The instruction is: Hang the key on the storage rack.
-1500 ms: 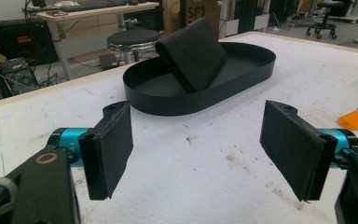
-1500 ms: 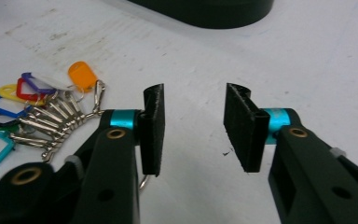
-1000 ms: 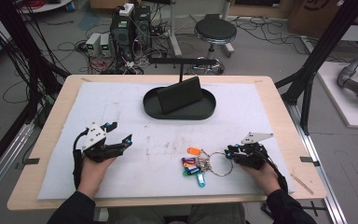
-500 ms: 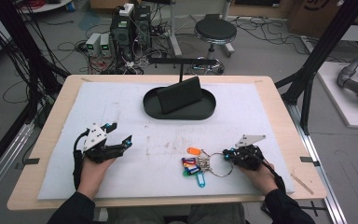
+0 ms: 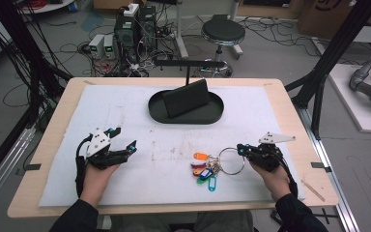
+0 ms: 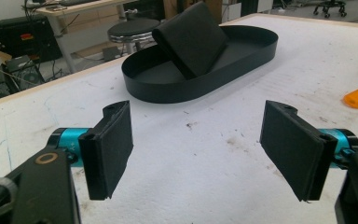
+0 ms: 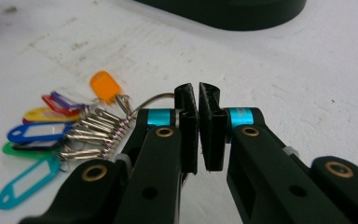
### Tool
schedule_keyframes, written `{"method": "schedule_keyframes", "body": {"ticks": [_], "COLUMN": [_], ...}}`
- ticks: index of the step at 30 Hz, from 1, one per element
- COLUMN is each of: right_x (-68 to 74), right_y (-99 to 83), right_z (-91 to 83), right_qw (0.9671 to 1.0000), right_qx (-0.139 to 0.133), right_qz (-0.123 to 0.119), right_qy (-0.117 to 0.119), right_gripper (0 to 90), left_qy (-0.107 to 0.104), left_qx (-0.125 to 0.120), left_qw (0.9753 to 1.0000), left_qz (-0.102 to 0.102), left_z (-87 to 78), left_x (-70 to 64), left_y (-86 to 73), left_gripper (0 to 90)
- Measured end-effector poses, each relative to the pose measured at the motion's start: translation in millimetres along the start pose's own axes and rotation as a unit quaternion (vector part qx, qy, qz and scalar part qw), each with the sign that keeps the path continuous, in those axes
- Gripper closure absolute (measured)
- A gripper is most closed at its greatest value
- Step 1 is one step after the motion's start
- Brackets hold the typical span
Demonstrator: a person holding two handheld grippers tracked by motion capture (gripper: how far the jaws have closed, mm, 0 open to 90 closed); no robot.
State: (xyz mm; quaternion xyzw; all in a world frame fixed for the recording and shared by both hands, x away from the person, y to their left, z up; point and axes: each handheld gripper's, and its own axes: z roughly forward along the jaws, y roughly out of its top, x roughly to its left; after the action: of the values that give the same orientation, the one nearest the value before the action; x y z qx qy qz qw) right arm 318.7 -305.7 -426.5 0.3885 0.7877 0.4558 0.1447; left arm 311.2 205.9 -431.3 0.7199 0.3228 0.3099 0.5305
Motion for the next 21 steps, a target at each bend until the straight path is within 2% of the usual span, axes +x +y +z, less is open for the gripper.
{"method": "schedule_keyframes", "body": {"ticks": [5,8,12,16,21], "right_x": [3.9,5.9,3.4,-3.5,-8.8], "right_y": [4.5,4.2,3.7,0.6,-3.4], "right_z": [-3.5,0.6,3.3,11.6,24.9], "right_qw": [0.9993,0.9996,0.9999,0.9995,0.9961], "right_qx": [-0.029,-0.016,-0.007,0.028,0.077], "right_qz": [0.011,0.008,-0.004,-0.016,-0.037], "right_qy": [0.02,0.021,0.008,-0.005,-0.021], "right_gripper": [90.0,90.0,90.0,83.6,77.9], "left_qy": [0.001,0.001,0.0,-0.001,-0.003], "left_qx": [0.0,0.001,0.002,0.003,0.004], "left_qw": [1.0,1.0,1.0,1.0,1.0], "left_qz": [0.001,0.001,0.003,0.001,0.003], "left_z": [-0.6,-0.6,-0.9,-0.4,-0.3], "left_x": [-0.3,-0.5,-0.7,-0.7,-1.2], "left_y": [-0.4,-0.7,-0.8,-1.1,-1.3], "left_gripper": [25.4,25.4,25.5,25.4,25.4]}}
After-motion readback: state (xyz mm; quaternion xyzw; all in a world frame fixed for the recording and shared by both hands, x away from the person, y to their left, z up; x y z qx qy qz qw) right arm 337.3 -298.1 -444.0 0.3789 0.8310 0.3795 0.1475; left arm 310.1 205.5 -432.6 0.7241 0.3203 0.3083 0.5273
